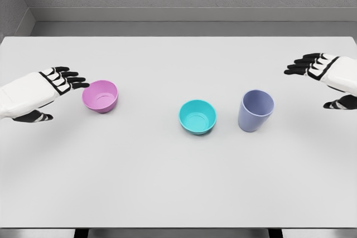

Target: Stacking bowl and cup with both arms

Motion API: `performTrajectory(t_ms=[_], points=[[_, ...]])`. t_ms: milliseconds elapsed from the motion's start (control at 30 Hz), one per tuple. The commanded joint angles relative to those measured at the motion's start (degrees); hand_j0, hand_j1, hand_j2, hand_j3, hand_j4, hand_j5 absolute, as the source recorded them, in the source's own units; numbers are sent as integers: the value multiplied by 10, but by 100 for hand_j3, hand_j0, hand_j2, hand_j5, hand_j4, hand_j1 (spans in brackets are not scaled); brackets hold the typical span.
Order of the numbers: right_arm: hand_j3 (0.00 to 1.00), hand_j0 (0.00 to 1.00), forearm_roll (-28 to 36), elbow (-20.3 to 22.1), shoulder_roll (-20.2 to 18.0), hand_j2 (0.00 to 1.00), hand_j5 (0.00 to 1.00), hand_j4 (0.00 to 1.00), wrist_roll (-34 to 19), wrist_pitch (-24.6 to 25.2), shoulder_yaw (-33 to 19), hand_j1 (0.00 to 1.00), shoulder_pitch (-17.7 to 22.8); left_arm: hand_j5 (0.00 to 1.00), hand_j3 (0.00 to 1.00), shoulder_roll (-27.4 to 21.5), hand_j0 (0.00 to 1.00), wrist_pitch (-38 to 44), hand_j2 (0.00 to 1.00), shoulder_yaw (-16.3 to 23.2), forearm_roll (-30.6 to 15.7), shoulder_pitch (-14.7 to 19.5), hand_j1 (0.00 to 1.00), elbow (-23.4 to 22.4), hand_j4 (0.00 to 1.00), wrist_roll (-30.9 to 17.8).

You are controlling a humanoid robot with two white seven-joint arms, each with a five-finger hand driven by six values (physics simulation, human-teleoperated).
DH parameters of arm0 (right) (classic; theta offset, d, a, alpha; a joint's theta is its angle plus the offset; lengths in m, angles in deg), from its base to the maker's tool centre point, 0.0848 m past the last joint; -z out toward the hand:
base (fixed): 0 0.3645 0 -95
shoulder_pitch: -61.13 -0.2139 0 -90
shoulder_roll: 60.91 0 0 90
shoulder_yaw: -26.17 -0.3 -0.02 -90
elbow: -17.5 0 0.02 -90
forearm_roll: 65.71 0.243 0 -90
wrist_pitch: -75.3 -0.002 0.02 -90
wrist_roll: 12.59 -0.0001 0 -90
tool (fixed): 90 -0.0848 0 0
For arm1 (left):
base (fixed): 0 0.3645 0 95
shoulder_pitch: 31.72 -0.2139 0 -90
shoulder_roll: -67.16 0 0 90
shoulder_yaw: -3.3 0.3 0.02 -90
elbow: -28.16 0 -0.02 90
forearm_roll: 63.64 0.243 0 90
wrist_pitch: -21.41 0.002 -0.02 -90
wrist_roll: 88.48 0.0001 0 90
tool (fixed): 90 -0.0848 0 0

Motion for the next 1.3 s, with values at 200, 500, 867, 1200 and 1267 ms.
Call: performTrajectory(t_ms=[200, 500, 867, 1200, 1267], points=[[100, 100, 4, 4, -1, 100, 100, 100, -1, 1, 1, 100, -11, 100, 100, -4, 100, 1, 100, 16, -7, 27, 100, -23, 100, 0], [100, 100, 5, 16, 2, 100, 100, 100, -1, 1, 0, 100, -16, 100, 100, -19, 100, 1, 100, 272, -21, 280, 100, -107, 100, -1], [100, 100, 8, 16, 1, 100, 100, 100, -1, 1, 0, 100, -23, 100, 100, -29, 100, 1, 100, 476, -79, 463, 100, -148, 100, -135], [100, 100, 7, 14, 1, 100, 100, 100, -1, 1, 0, 100, -23, 100, 100, -25, 100, 1, 100, 508, -108, 478, 100, -143, 100, -135], [100, 100, 6, 13, 1, 100, 100, 100, -1, 1, 0, 100, -24, 100, 100, -24, 100, 1, 100, 508, -108, 478, 100, -143, 100, -135]])
